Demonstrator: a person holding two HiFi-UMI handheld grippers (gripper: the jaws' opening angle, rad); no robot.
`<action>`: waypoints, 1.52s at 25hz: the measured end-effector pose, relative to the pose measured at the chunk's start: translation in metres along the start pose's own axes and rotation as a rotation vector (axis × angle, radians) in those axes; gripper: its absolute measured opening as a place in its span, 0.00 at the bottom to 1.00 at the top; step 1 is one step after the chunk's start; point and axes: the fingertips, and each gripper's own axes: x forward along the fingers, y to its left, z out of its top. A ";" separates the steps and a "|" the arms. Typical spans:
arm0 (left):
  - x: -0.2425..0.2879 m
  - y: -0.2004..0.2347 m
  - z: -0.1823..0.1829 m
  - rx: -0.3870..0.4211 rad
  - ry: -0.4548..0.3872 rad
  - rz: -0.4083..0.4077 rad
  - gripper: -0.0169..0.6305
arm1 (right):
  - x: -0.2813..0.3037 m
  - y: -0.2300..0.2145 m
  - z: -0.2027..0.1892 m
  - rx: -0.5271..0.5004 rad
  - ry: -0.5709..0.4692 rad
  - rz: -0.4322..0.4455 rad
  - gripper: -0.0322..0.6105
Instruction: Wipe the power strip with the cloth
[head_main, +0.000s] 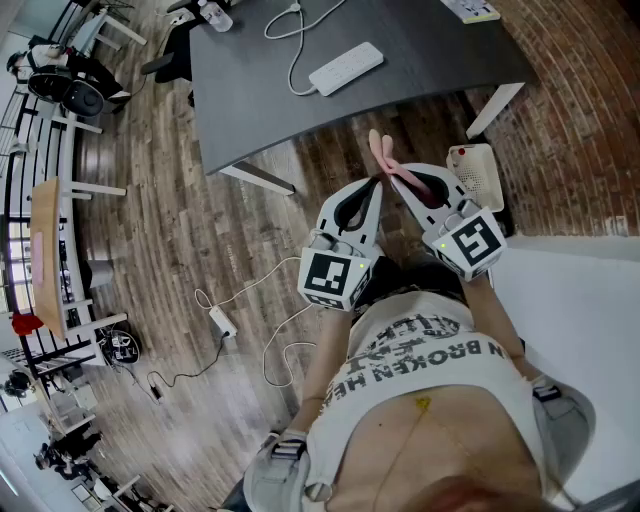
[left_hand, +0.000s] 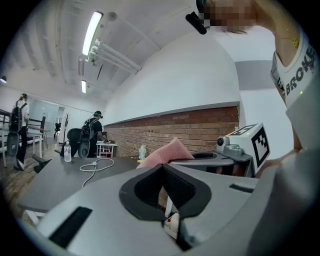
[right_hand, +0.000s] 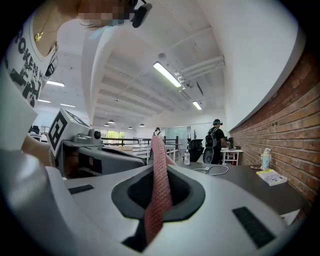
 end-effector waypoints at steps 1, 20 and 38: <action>0.003 -0.005 0.001 0.001 -0.001 0.002 0.04 | -0.004 -0.002 0.000 -0.002 0.000 0.003 0.08; 0.076 -0.047 -0.019 -0.034 0.043 0.066 0.04 | -0.072 -0.091 -0.021 0.060 0.002 -0.011 0.08; 0.215 0.183 0.012 -0.008 0.054 -0.028 0.04 | 0.171 -0.217 -0.004 0.039 0.012 -0.031 0.08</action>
